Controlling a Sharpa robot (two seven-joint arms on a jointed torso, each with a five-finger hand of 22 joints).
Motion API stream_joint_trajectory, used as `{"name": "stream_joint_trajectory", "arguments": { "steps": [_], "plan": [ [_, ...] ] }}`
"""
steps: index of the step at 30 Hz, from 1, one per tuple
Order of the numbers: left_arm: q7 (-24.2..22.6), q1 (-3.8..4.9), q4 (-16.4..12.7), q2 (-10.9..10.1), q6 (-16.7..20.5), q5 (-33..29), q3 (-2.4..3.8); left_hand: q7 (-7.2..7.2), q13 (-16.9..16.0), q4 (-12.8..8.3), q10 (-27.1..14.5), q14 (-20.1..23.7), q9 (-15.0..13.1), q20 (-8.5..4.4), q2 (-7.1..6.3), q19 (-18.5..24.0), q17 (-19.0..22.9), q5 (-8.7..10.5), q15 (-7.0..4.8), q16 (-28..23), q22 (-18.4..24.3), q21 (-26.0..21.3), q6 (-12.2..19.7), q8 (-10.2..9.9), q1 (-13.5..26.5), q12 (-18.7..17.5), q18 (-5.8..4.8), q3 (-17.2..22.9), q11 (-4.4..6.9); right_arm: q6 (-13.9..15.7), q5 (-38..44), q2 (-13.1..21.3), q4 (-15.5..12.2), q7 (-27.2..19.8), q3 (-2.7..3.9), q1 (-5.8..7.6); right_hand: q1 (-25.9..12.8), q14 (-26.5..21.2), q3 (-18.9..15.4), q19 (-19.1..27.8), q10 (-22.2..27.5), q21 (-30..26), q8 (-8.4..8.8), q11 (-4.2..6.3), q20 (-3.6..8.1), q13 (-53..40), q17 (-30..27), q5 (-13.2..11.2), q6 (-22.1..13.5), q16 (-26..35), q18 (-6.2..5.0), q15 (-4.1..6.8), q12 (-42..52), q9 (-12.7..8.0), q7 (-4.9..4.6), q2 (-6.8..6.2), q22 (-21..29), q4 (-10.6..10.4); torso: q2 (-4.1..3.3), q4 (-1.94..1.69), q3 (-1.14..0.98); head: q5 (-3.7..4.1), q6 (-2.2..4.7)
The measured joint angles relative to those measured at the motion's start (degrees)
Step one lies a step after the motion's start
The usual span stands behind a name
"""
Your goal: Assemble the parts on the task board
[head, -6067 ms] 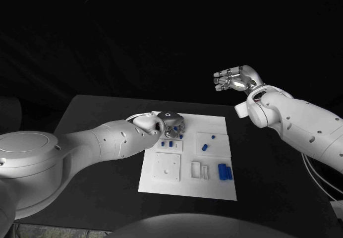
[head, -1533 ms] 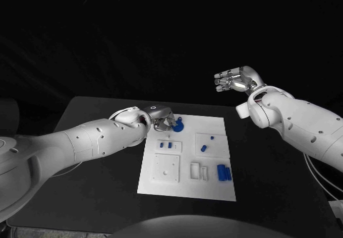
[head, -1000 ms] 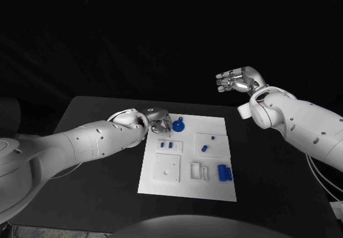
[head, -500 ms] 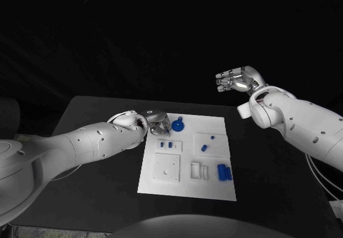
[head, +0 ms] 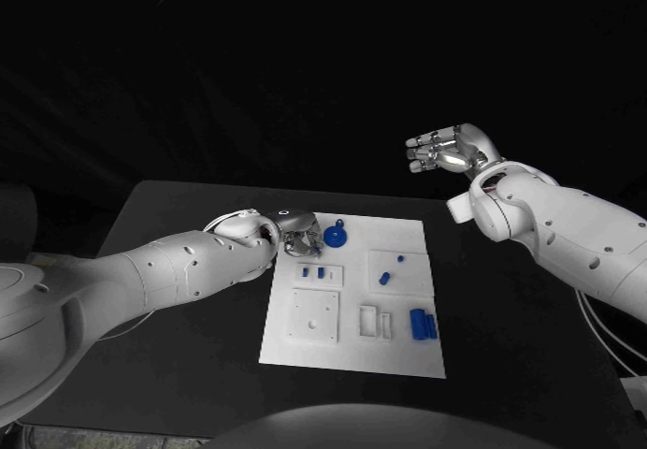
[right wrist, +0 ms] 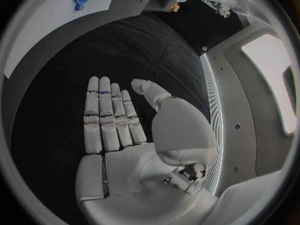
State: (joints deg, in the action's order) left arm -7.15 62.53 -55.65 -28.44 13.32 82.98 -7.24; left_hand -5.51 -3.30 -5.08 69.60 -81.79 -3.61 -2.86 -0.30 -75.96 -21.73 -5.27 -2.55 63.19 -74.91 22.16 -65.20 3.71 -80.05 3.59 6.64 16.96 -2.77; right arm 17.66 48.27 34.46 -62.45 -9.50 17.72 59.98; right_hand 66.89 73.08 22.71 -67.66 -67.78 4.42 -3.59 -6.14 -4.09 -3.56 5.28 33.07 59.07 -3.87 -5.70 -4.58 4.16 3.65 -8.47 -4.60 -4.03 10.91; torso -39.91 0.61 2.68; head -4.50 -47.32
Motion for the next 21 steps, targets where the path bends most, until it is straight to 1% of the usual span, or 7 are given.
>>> {"name": "stream_joint_trajectory", "arguments": {
  "steps": [21],
  "plan": [
    [0.1, -0.40, 1.0, 0.7, -0.6, 0.2, -0.30, 0.00, 0.0, 0.2, 0.0, 0.2, 0.0, 0.00, 0.00, 0.0, 0.0, 0.00, 0.21, 0.0, 0.0, 0.0, 0.0, 0.0, 0.0, 0.0, 0.00, -0.2, 0.00, 0.0, 0.0, -0.1, 0.0, 0.0, 0.01, 0.00, 0.0, 0.0, 0.0, 0.0, 0.0, 0.0, 0.00, 0.00, 0.00, 0.0, 0.0, 0.0, 0.0, 0.0, 0.00, 0.00, 0.0, 0.0, 0.00, 0.00, 0.0, 0.0, -0.01, 0.01, 0.02, 0.15, -0.12]
  ]
}}
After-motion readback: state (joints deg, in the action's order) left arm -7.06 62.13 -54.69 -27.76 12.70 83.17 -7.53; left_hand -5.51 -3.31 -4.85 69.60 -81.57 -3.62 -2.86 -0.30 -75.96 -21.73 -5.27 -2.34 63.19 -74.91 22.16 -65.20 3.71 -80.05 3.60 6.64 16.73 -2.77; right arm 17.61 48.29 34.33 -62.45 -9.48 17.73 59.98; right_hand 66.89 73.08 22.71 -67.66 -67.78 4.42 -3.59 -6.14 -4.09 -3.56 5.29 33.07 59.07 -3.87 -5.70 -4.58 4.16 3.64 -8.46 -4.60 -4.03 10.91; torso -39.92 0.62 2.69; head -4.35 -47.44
